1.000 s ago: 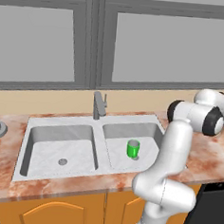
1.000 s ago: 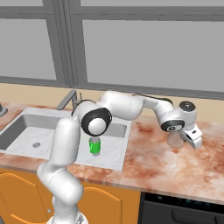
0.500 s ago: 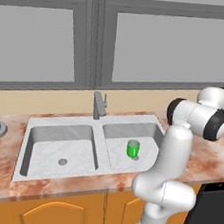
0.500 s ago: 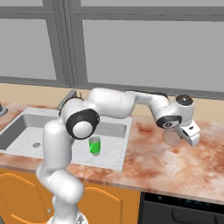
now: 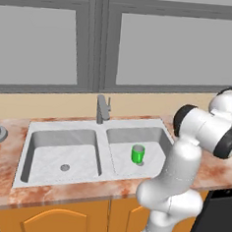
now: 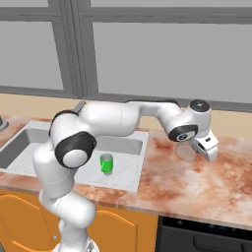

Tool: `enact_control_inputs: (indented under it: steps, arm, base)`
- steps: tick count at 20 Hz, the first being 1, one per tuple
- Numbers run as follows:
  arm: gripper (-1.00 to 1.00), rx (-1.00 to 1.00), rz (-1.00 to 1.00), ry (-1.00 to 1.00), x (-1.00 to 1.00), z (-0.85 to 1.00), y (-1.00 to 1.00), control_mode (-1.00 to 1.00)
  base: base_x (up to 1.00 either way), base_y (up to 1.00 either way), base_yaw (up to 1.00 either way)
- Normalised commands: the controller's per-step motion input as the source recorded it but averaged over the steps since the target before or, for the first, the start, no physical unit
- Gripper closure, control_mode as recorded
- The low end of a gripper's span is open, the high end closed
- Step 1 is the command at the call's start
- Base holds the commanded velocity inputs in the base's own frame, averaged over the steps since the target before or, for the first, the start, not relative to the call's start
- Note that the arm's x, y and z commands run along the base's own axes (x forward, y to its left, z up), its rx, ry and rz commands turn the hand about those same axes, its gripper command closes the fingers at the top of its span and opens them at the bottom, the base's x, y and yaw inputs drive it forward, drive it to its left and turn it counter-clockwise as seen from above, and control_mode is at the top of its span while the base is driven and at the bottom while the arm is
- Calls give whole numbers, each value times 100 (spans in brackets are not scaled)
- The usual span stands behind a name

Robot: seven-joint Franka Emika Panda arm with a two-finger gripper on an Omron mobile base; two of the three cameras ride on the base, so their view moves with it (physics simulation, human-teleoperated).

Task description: Move any existing items from the left basin to the right basin for drying. Then move the glass cup from the counter to the left basin of the sink for washing.

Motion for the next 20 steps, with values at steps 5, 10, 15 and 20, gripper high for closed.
enact_control_inputs:
  steps: [5,10,15,20]
  arm:
    - [100,0,0,1,-26,21,54,-100]
    - [100,0,0,0,-25,7,56,-100]
    - [100,0,0,1,-16,3,64,-100]
    - [100,0,0,2,-5,2,74,-100]
  base:
    - [0,0,0]
    - [0,0,0]
    - [0,0,0]
    - [0,0,0]
